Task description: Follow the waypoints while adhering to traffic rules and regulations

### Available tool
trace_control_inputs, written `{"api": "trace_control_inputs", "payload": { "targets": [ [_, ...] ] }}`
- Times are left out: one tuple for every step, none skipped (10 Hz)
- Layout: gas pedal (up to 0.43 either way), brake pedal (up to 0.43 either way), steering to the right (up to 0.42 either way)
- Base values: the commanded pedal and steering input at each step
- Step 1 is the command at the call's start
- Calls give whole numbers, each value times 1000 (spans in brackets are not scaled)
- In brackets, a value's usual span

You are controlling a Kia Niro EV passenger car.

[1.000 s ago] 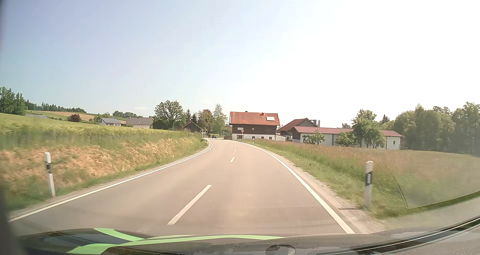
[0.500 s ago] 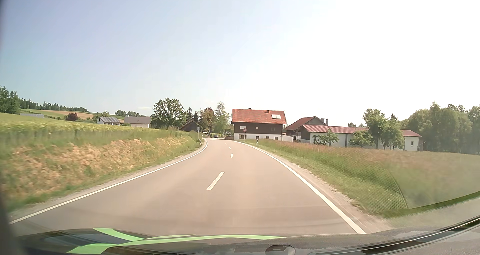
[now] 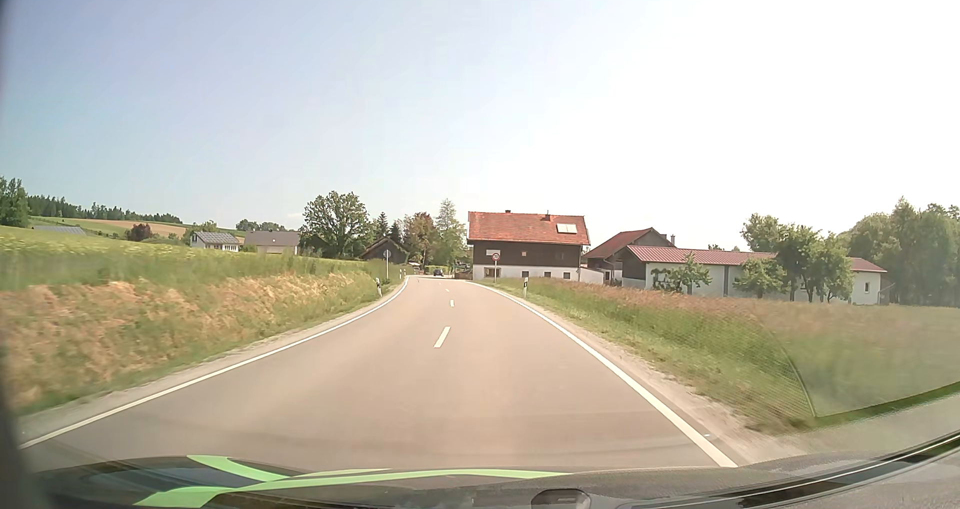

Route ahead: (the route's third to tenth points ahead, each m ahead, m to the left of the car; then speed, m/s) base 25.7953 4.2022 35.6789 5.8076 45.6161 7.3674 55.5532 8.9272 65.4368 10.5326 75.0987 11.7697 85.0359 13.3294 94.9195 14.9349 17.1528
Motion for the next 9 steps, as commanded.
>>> {"api": "trace_control_inputs", "payload": {
  "targets": [
    [0,177,-18],
    [0,177,-18],
    [0,177,-18],
    [0,183,-18],
    [0,189,-18],
    [0,189,-20],
    [0,195,-21],
    [0,195,-22],
    [0,195,-22]
  ]
}}
